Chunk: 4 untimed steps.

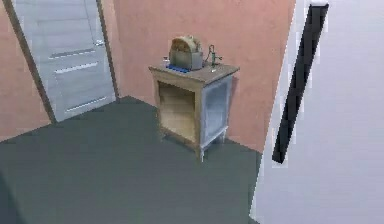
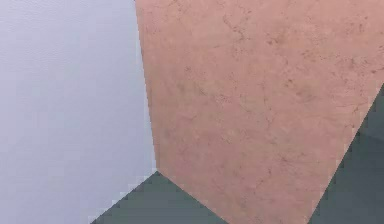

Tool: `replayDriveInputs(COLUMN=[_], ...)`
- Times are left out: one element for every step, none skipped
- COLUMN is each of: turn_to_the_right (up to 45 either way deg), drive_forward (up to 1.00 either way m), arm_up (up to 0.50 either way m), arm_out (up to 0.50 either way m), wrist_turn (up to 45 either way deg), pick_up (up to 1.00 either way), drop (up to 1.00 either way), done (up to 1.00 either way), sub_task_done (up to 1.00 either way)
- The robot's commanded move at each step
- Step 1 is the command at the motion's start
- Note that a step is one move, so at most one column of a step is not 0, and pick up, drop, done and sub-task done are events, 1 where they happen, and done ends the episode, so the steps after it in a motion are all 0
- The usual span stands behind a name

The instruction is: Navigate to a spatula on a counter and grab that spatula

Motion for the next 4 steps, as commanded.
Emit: replayDriveInputs(turn_to_the_right=[18.0, 0.0, -45.0, -3.0], drive_forward=[0.0, 0.45, 0.0, 0.0], arm_up=[0.0, 0.0, 0.0, 0.0], arm_out=[0.0, 0.0, 0.0, 0.0], wrist_turn=[0.0, 0.0, 0.0, 0.0], pick_up=[0.0, 0.0, 0.0, 0.0], drop=[0.0, 0.0, 0.0, 0.0], done=[0.0, 0.0, 0.0, 0.0], sub_task_done=[0.0, 0.0, 0.0, 0.0])
